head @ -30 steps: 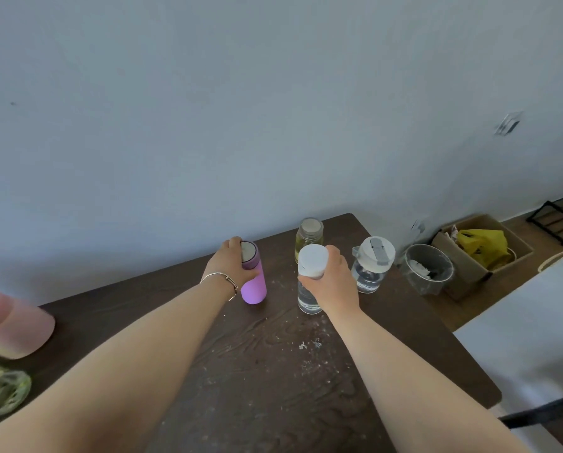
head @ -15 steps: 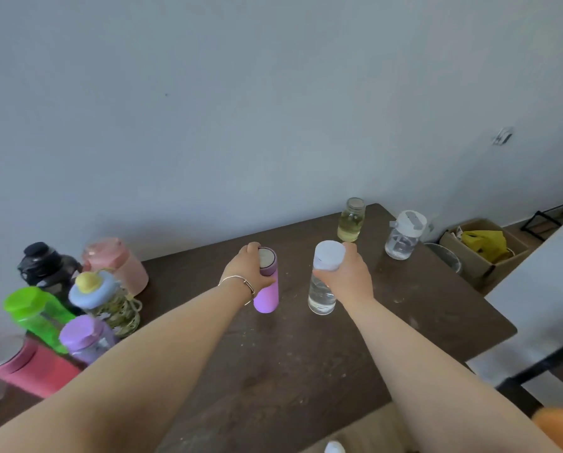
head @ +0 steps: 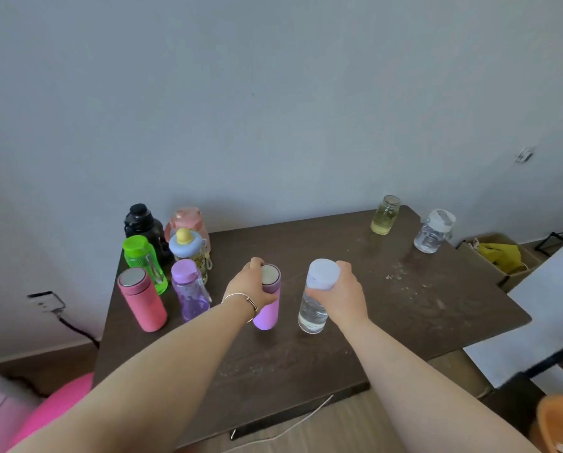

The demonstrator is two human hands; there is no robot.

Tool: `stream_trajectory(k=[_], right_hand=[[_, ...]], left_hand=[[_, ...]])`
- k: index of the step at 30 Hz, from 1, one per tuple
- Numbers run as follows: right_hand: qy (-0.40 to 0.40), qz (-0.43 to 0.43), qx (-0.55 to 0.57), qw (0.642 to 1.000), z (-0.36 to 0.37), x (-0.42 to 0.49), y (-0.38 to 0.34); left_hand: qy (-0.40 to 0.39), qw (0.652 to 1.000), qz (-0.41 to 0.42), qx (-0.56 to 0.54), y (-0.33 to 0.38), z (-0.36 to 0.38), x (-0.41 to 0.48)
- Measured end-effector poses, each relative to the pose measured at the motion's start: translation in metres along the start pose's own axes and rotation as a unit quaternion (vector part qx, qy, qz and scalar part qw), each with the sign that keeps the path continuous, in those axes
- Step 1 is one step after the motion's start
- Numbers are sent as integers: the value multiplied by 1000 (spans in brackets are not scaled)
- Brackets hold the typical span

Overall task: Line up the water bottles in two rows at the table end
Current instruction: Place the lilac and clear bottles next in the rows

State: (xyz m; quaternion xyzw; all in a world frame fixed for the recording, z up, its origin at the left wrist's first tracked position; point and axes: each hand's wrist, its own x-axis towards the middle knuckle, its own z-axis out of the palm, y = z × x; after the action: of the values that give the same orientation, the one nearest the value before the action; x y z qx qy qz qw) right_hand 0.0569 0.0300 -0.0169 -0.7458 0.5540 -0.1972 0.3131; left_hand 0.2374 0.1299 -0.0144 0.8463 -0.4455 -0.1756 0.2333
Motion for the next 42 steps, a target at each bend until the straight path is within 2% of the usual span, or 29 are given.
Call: stream_trajectory(k=[7, 13, 18, 24, 31, 42], right_hand=[[-58, -53, 2, 997, 24, -30, -14], [-114, -99, 29, 988, 44, -55, -30], [-142, -129, 22, 981, 66, -74, -56], [-157, -149, 25, 976, 105, -88, -89], [-162, -151, 24, 975, 152, -103, -122], [-134, -138, 7, 981, 185, -116, -130]], left_hand=[[43, 996, -63, -35, -38, -11, -55], [97, 985, -140, -18, -71, -25, -102], [122, 978, -171, -18, -102, -43, -126], [129, 975, -180, -7, -145, -68, -127], [97, 980, -176, 12, -190, -84, -119], [67, 988, -136, -17, -217, -86, -105]])
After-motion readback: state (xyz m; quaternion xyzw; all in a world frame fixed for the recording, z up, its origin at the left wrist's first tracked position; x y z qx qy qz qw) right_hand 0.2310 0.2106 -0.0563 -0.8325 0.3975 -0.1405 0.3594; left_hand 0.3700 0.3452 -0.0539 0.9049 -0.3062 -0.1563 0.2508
